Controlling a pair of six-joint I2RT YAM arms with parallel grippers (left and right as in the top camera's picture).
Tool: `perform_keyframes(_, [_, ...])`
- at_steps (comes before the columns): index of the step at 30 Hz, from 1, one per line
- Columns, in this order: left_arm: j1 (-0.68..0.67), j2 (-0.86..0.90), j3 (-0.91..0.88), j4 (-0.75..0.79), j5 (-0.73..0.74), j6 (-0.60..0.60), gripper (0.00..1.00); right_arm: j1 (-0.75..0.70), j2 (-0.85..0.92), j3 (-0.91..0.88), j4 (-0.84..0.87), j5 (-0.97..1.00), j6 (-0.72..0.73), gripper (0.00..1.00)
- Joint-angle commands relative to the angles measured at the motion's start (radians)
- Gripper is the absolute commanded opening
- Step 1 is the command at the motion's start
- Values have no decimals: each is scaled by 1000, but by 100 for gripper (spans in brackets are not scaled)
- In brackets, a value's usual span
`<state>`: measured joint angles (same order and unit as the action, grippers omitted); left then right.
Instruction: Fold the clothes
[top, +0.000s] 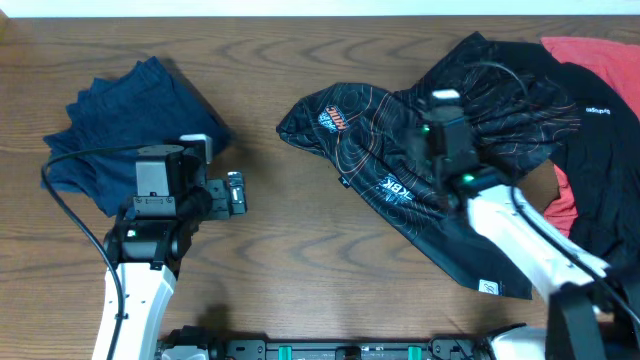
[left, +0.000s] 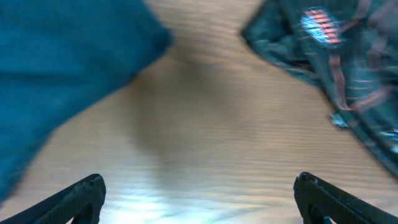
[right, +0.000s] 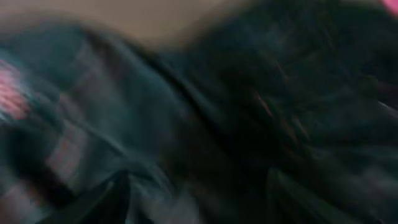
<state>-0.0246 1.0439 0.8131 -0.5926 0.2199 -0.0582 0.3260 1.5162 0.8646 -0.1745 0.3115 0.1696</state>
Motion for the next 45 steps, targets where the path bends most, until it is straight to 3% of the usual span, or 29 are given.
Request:
perform_keyframes(1, [-11,12,6,23,171,-84,98,-61,-84,6,-135,102,48,70])
perform_keyframes(5, [-68,69,-4,50,223,-150,98,-145,-129,6,-309,208,220,75])
perform_keyframes(13, [-298,275,-4,193,222,-294,98,-311,-215,6,-402,201,219,76])
perform_keyframes(22, [-536,550,-4,449,222,-557,99,-365,-269,6,-449,177,218,76])
perform_keyframes(28, [-655,678,-4,589,222,-643,100,-365,-269,6,-472,177,218,76])
perform_keyframes(36, [-792,777,-4,802,110,-659,91,-365,-269,6,-481,177,218,77])
perform_keyframes(40, [-828,806,-4,867,81,-659,82,-365,-269,6,-492,177,218,77])
perform_keyframes(45, [-826,811,-4,895,7,-658,41,-365,-269,6,-502,177,218,77])
